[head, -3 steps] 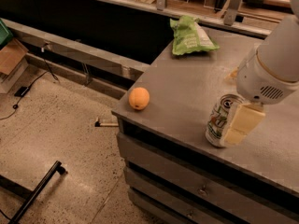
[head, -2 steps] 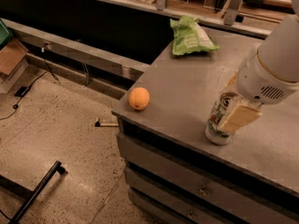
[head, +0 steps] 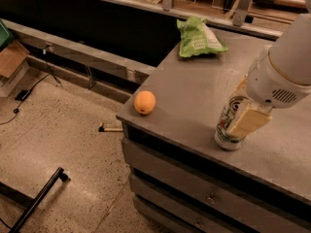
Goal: Move 7up can near green rice chip bag
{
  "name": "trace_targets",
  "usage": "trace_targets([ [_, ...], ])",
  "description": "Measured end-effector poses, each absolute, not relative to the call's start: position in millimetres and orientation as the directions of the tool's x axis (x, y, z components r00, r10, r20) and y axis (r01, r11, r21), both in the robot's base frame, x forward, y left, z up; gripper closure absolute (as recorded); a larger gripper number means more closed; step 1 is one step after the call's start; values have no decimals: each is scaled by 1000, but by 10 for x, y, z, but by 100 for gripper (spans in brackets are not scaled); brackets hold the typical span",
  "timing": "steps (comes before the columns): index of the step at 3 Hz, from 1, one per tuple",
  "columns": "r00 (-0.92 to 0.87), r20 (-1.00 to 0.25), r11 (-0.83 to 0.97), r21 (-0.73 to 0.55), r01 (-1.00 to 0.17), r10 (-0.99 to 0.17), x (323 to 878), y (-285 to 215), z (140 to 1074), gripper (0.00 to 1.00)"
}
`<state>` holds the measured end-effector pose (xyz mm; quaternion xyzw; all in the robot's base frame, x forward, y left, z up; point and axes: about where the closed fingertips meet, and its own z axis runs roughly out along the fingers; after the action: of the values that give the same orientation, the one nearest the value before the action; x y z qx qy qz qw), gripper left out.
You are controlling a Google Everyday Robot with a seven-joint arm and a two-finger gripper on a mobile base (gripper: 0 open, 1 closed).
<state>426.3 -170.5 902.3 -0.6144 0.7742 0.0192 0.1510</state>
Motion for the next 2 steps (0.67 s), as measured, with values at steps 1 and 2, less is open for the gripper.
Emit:
trace_targets([
  [1,-260,-256,309,-173,-935,-931,4453,-1833,9045,100],
  [2,-304,-231,355,-227,-907,-924,4741,-1986,9191,100],
])
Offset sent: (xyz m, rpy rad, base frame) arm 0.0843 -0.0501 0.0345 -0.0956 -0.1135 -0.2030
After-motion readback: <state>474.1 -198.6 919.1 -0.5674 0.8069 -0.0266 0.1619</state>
